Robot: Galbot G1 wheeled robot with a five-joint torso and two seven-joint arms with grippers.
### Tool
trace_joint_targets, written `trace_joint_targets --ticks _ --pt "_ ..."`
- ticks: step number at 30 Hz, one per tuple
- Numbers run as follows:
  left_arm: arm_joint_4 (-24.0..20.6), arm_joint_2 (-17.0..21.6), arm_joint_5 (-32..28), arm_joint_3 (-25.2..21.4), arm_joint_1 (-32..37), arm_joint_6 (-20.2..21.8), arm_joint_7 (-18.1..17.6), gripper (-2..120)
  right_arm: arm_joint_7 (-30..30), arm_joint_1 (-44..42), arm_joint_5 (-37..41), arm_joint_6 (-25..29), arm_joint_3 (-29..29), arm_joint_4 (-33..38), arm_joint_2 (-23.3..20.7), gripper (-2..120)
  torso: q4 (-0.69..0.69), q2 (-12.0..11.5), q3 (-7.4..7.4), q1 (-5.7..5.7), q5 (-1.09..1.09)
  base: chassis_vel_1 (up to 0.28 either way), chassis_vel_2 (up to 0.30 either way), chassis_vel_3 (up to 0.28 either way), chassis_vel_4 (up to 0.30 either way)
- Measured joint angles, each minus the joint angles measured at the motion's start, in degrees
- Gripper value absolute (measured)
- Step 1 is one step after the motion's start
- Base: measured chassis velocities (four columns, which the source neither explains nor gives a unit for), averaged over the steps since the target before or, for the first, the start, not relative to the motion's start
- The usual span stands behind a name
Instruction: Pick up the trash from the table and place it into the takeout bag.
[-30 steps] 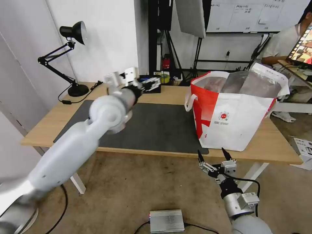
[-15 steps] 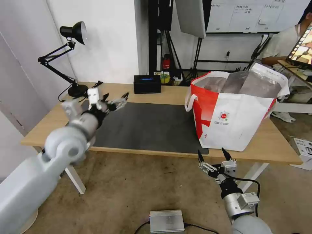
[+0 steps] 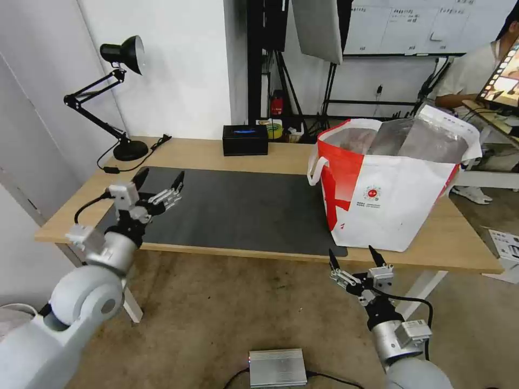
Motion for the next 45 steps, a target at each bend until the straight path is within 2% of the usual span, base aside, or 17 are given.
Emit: trace_joint_targets --ticks 4,10,13,19,30,45 --pt "0.7 -2.8 1.3 -1.3 4.2 -2.8 2.6 100 0.0 0.0 0.0 0.0 0.0 0.0 0.0 100 0.0 0.0 0.0 0.0 0.01 0.0 0.0 0.0 0.0" --pt "1.2 -6.4 2.5 -2.9 9.3 -3.8 3.4 100 0.0 0.0 0.0 0.0 0.0 0.0 0.0 100 0.01 0.0 0.0 0.0 0.01 0.0 0.0 0.0 0.0" --pt "3.1 -8.5 5.2 -3.1 12.1 -7.9 4.9 100 0.0 0.0 0.0 0.0 0.0 0.0 0.0 100 0.01 0.0 0.0 0.0 0.01 0.0 0.0 0.0 0.0" --pt "4.8 -10.4 6.3 -3.2 14.2 -11.9 6.5 100 0.0 0.0 0.0 0.0 0.0 0.0 0.0 100 0.01 0.0 0.0 0.0 0.01 0.0 0.0 0.0 0.0" --pt "6.2 -11.7 8.1 -3.4 16.0 -14.1 7.9 100 0.0 0.0 0.0 0.0 0.0 0.0 0.0 100 0.0 0.0 0.0 0.0 0.01 0.0 0.0 0.0 0.0" --pt "6.1 -12.7 10.3 -3.6 16.8 -14.1 8.1 100 0.0 0.0 0.0 0.0 0.0 0.0 0.0 100 0.0 0.0 0.0 0.0 0.01 0.0 0.0 0.0 0.0"
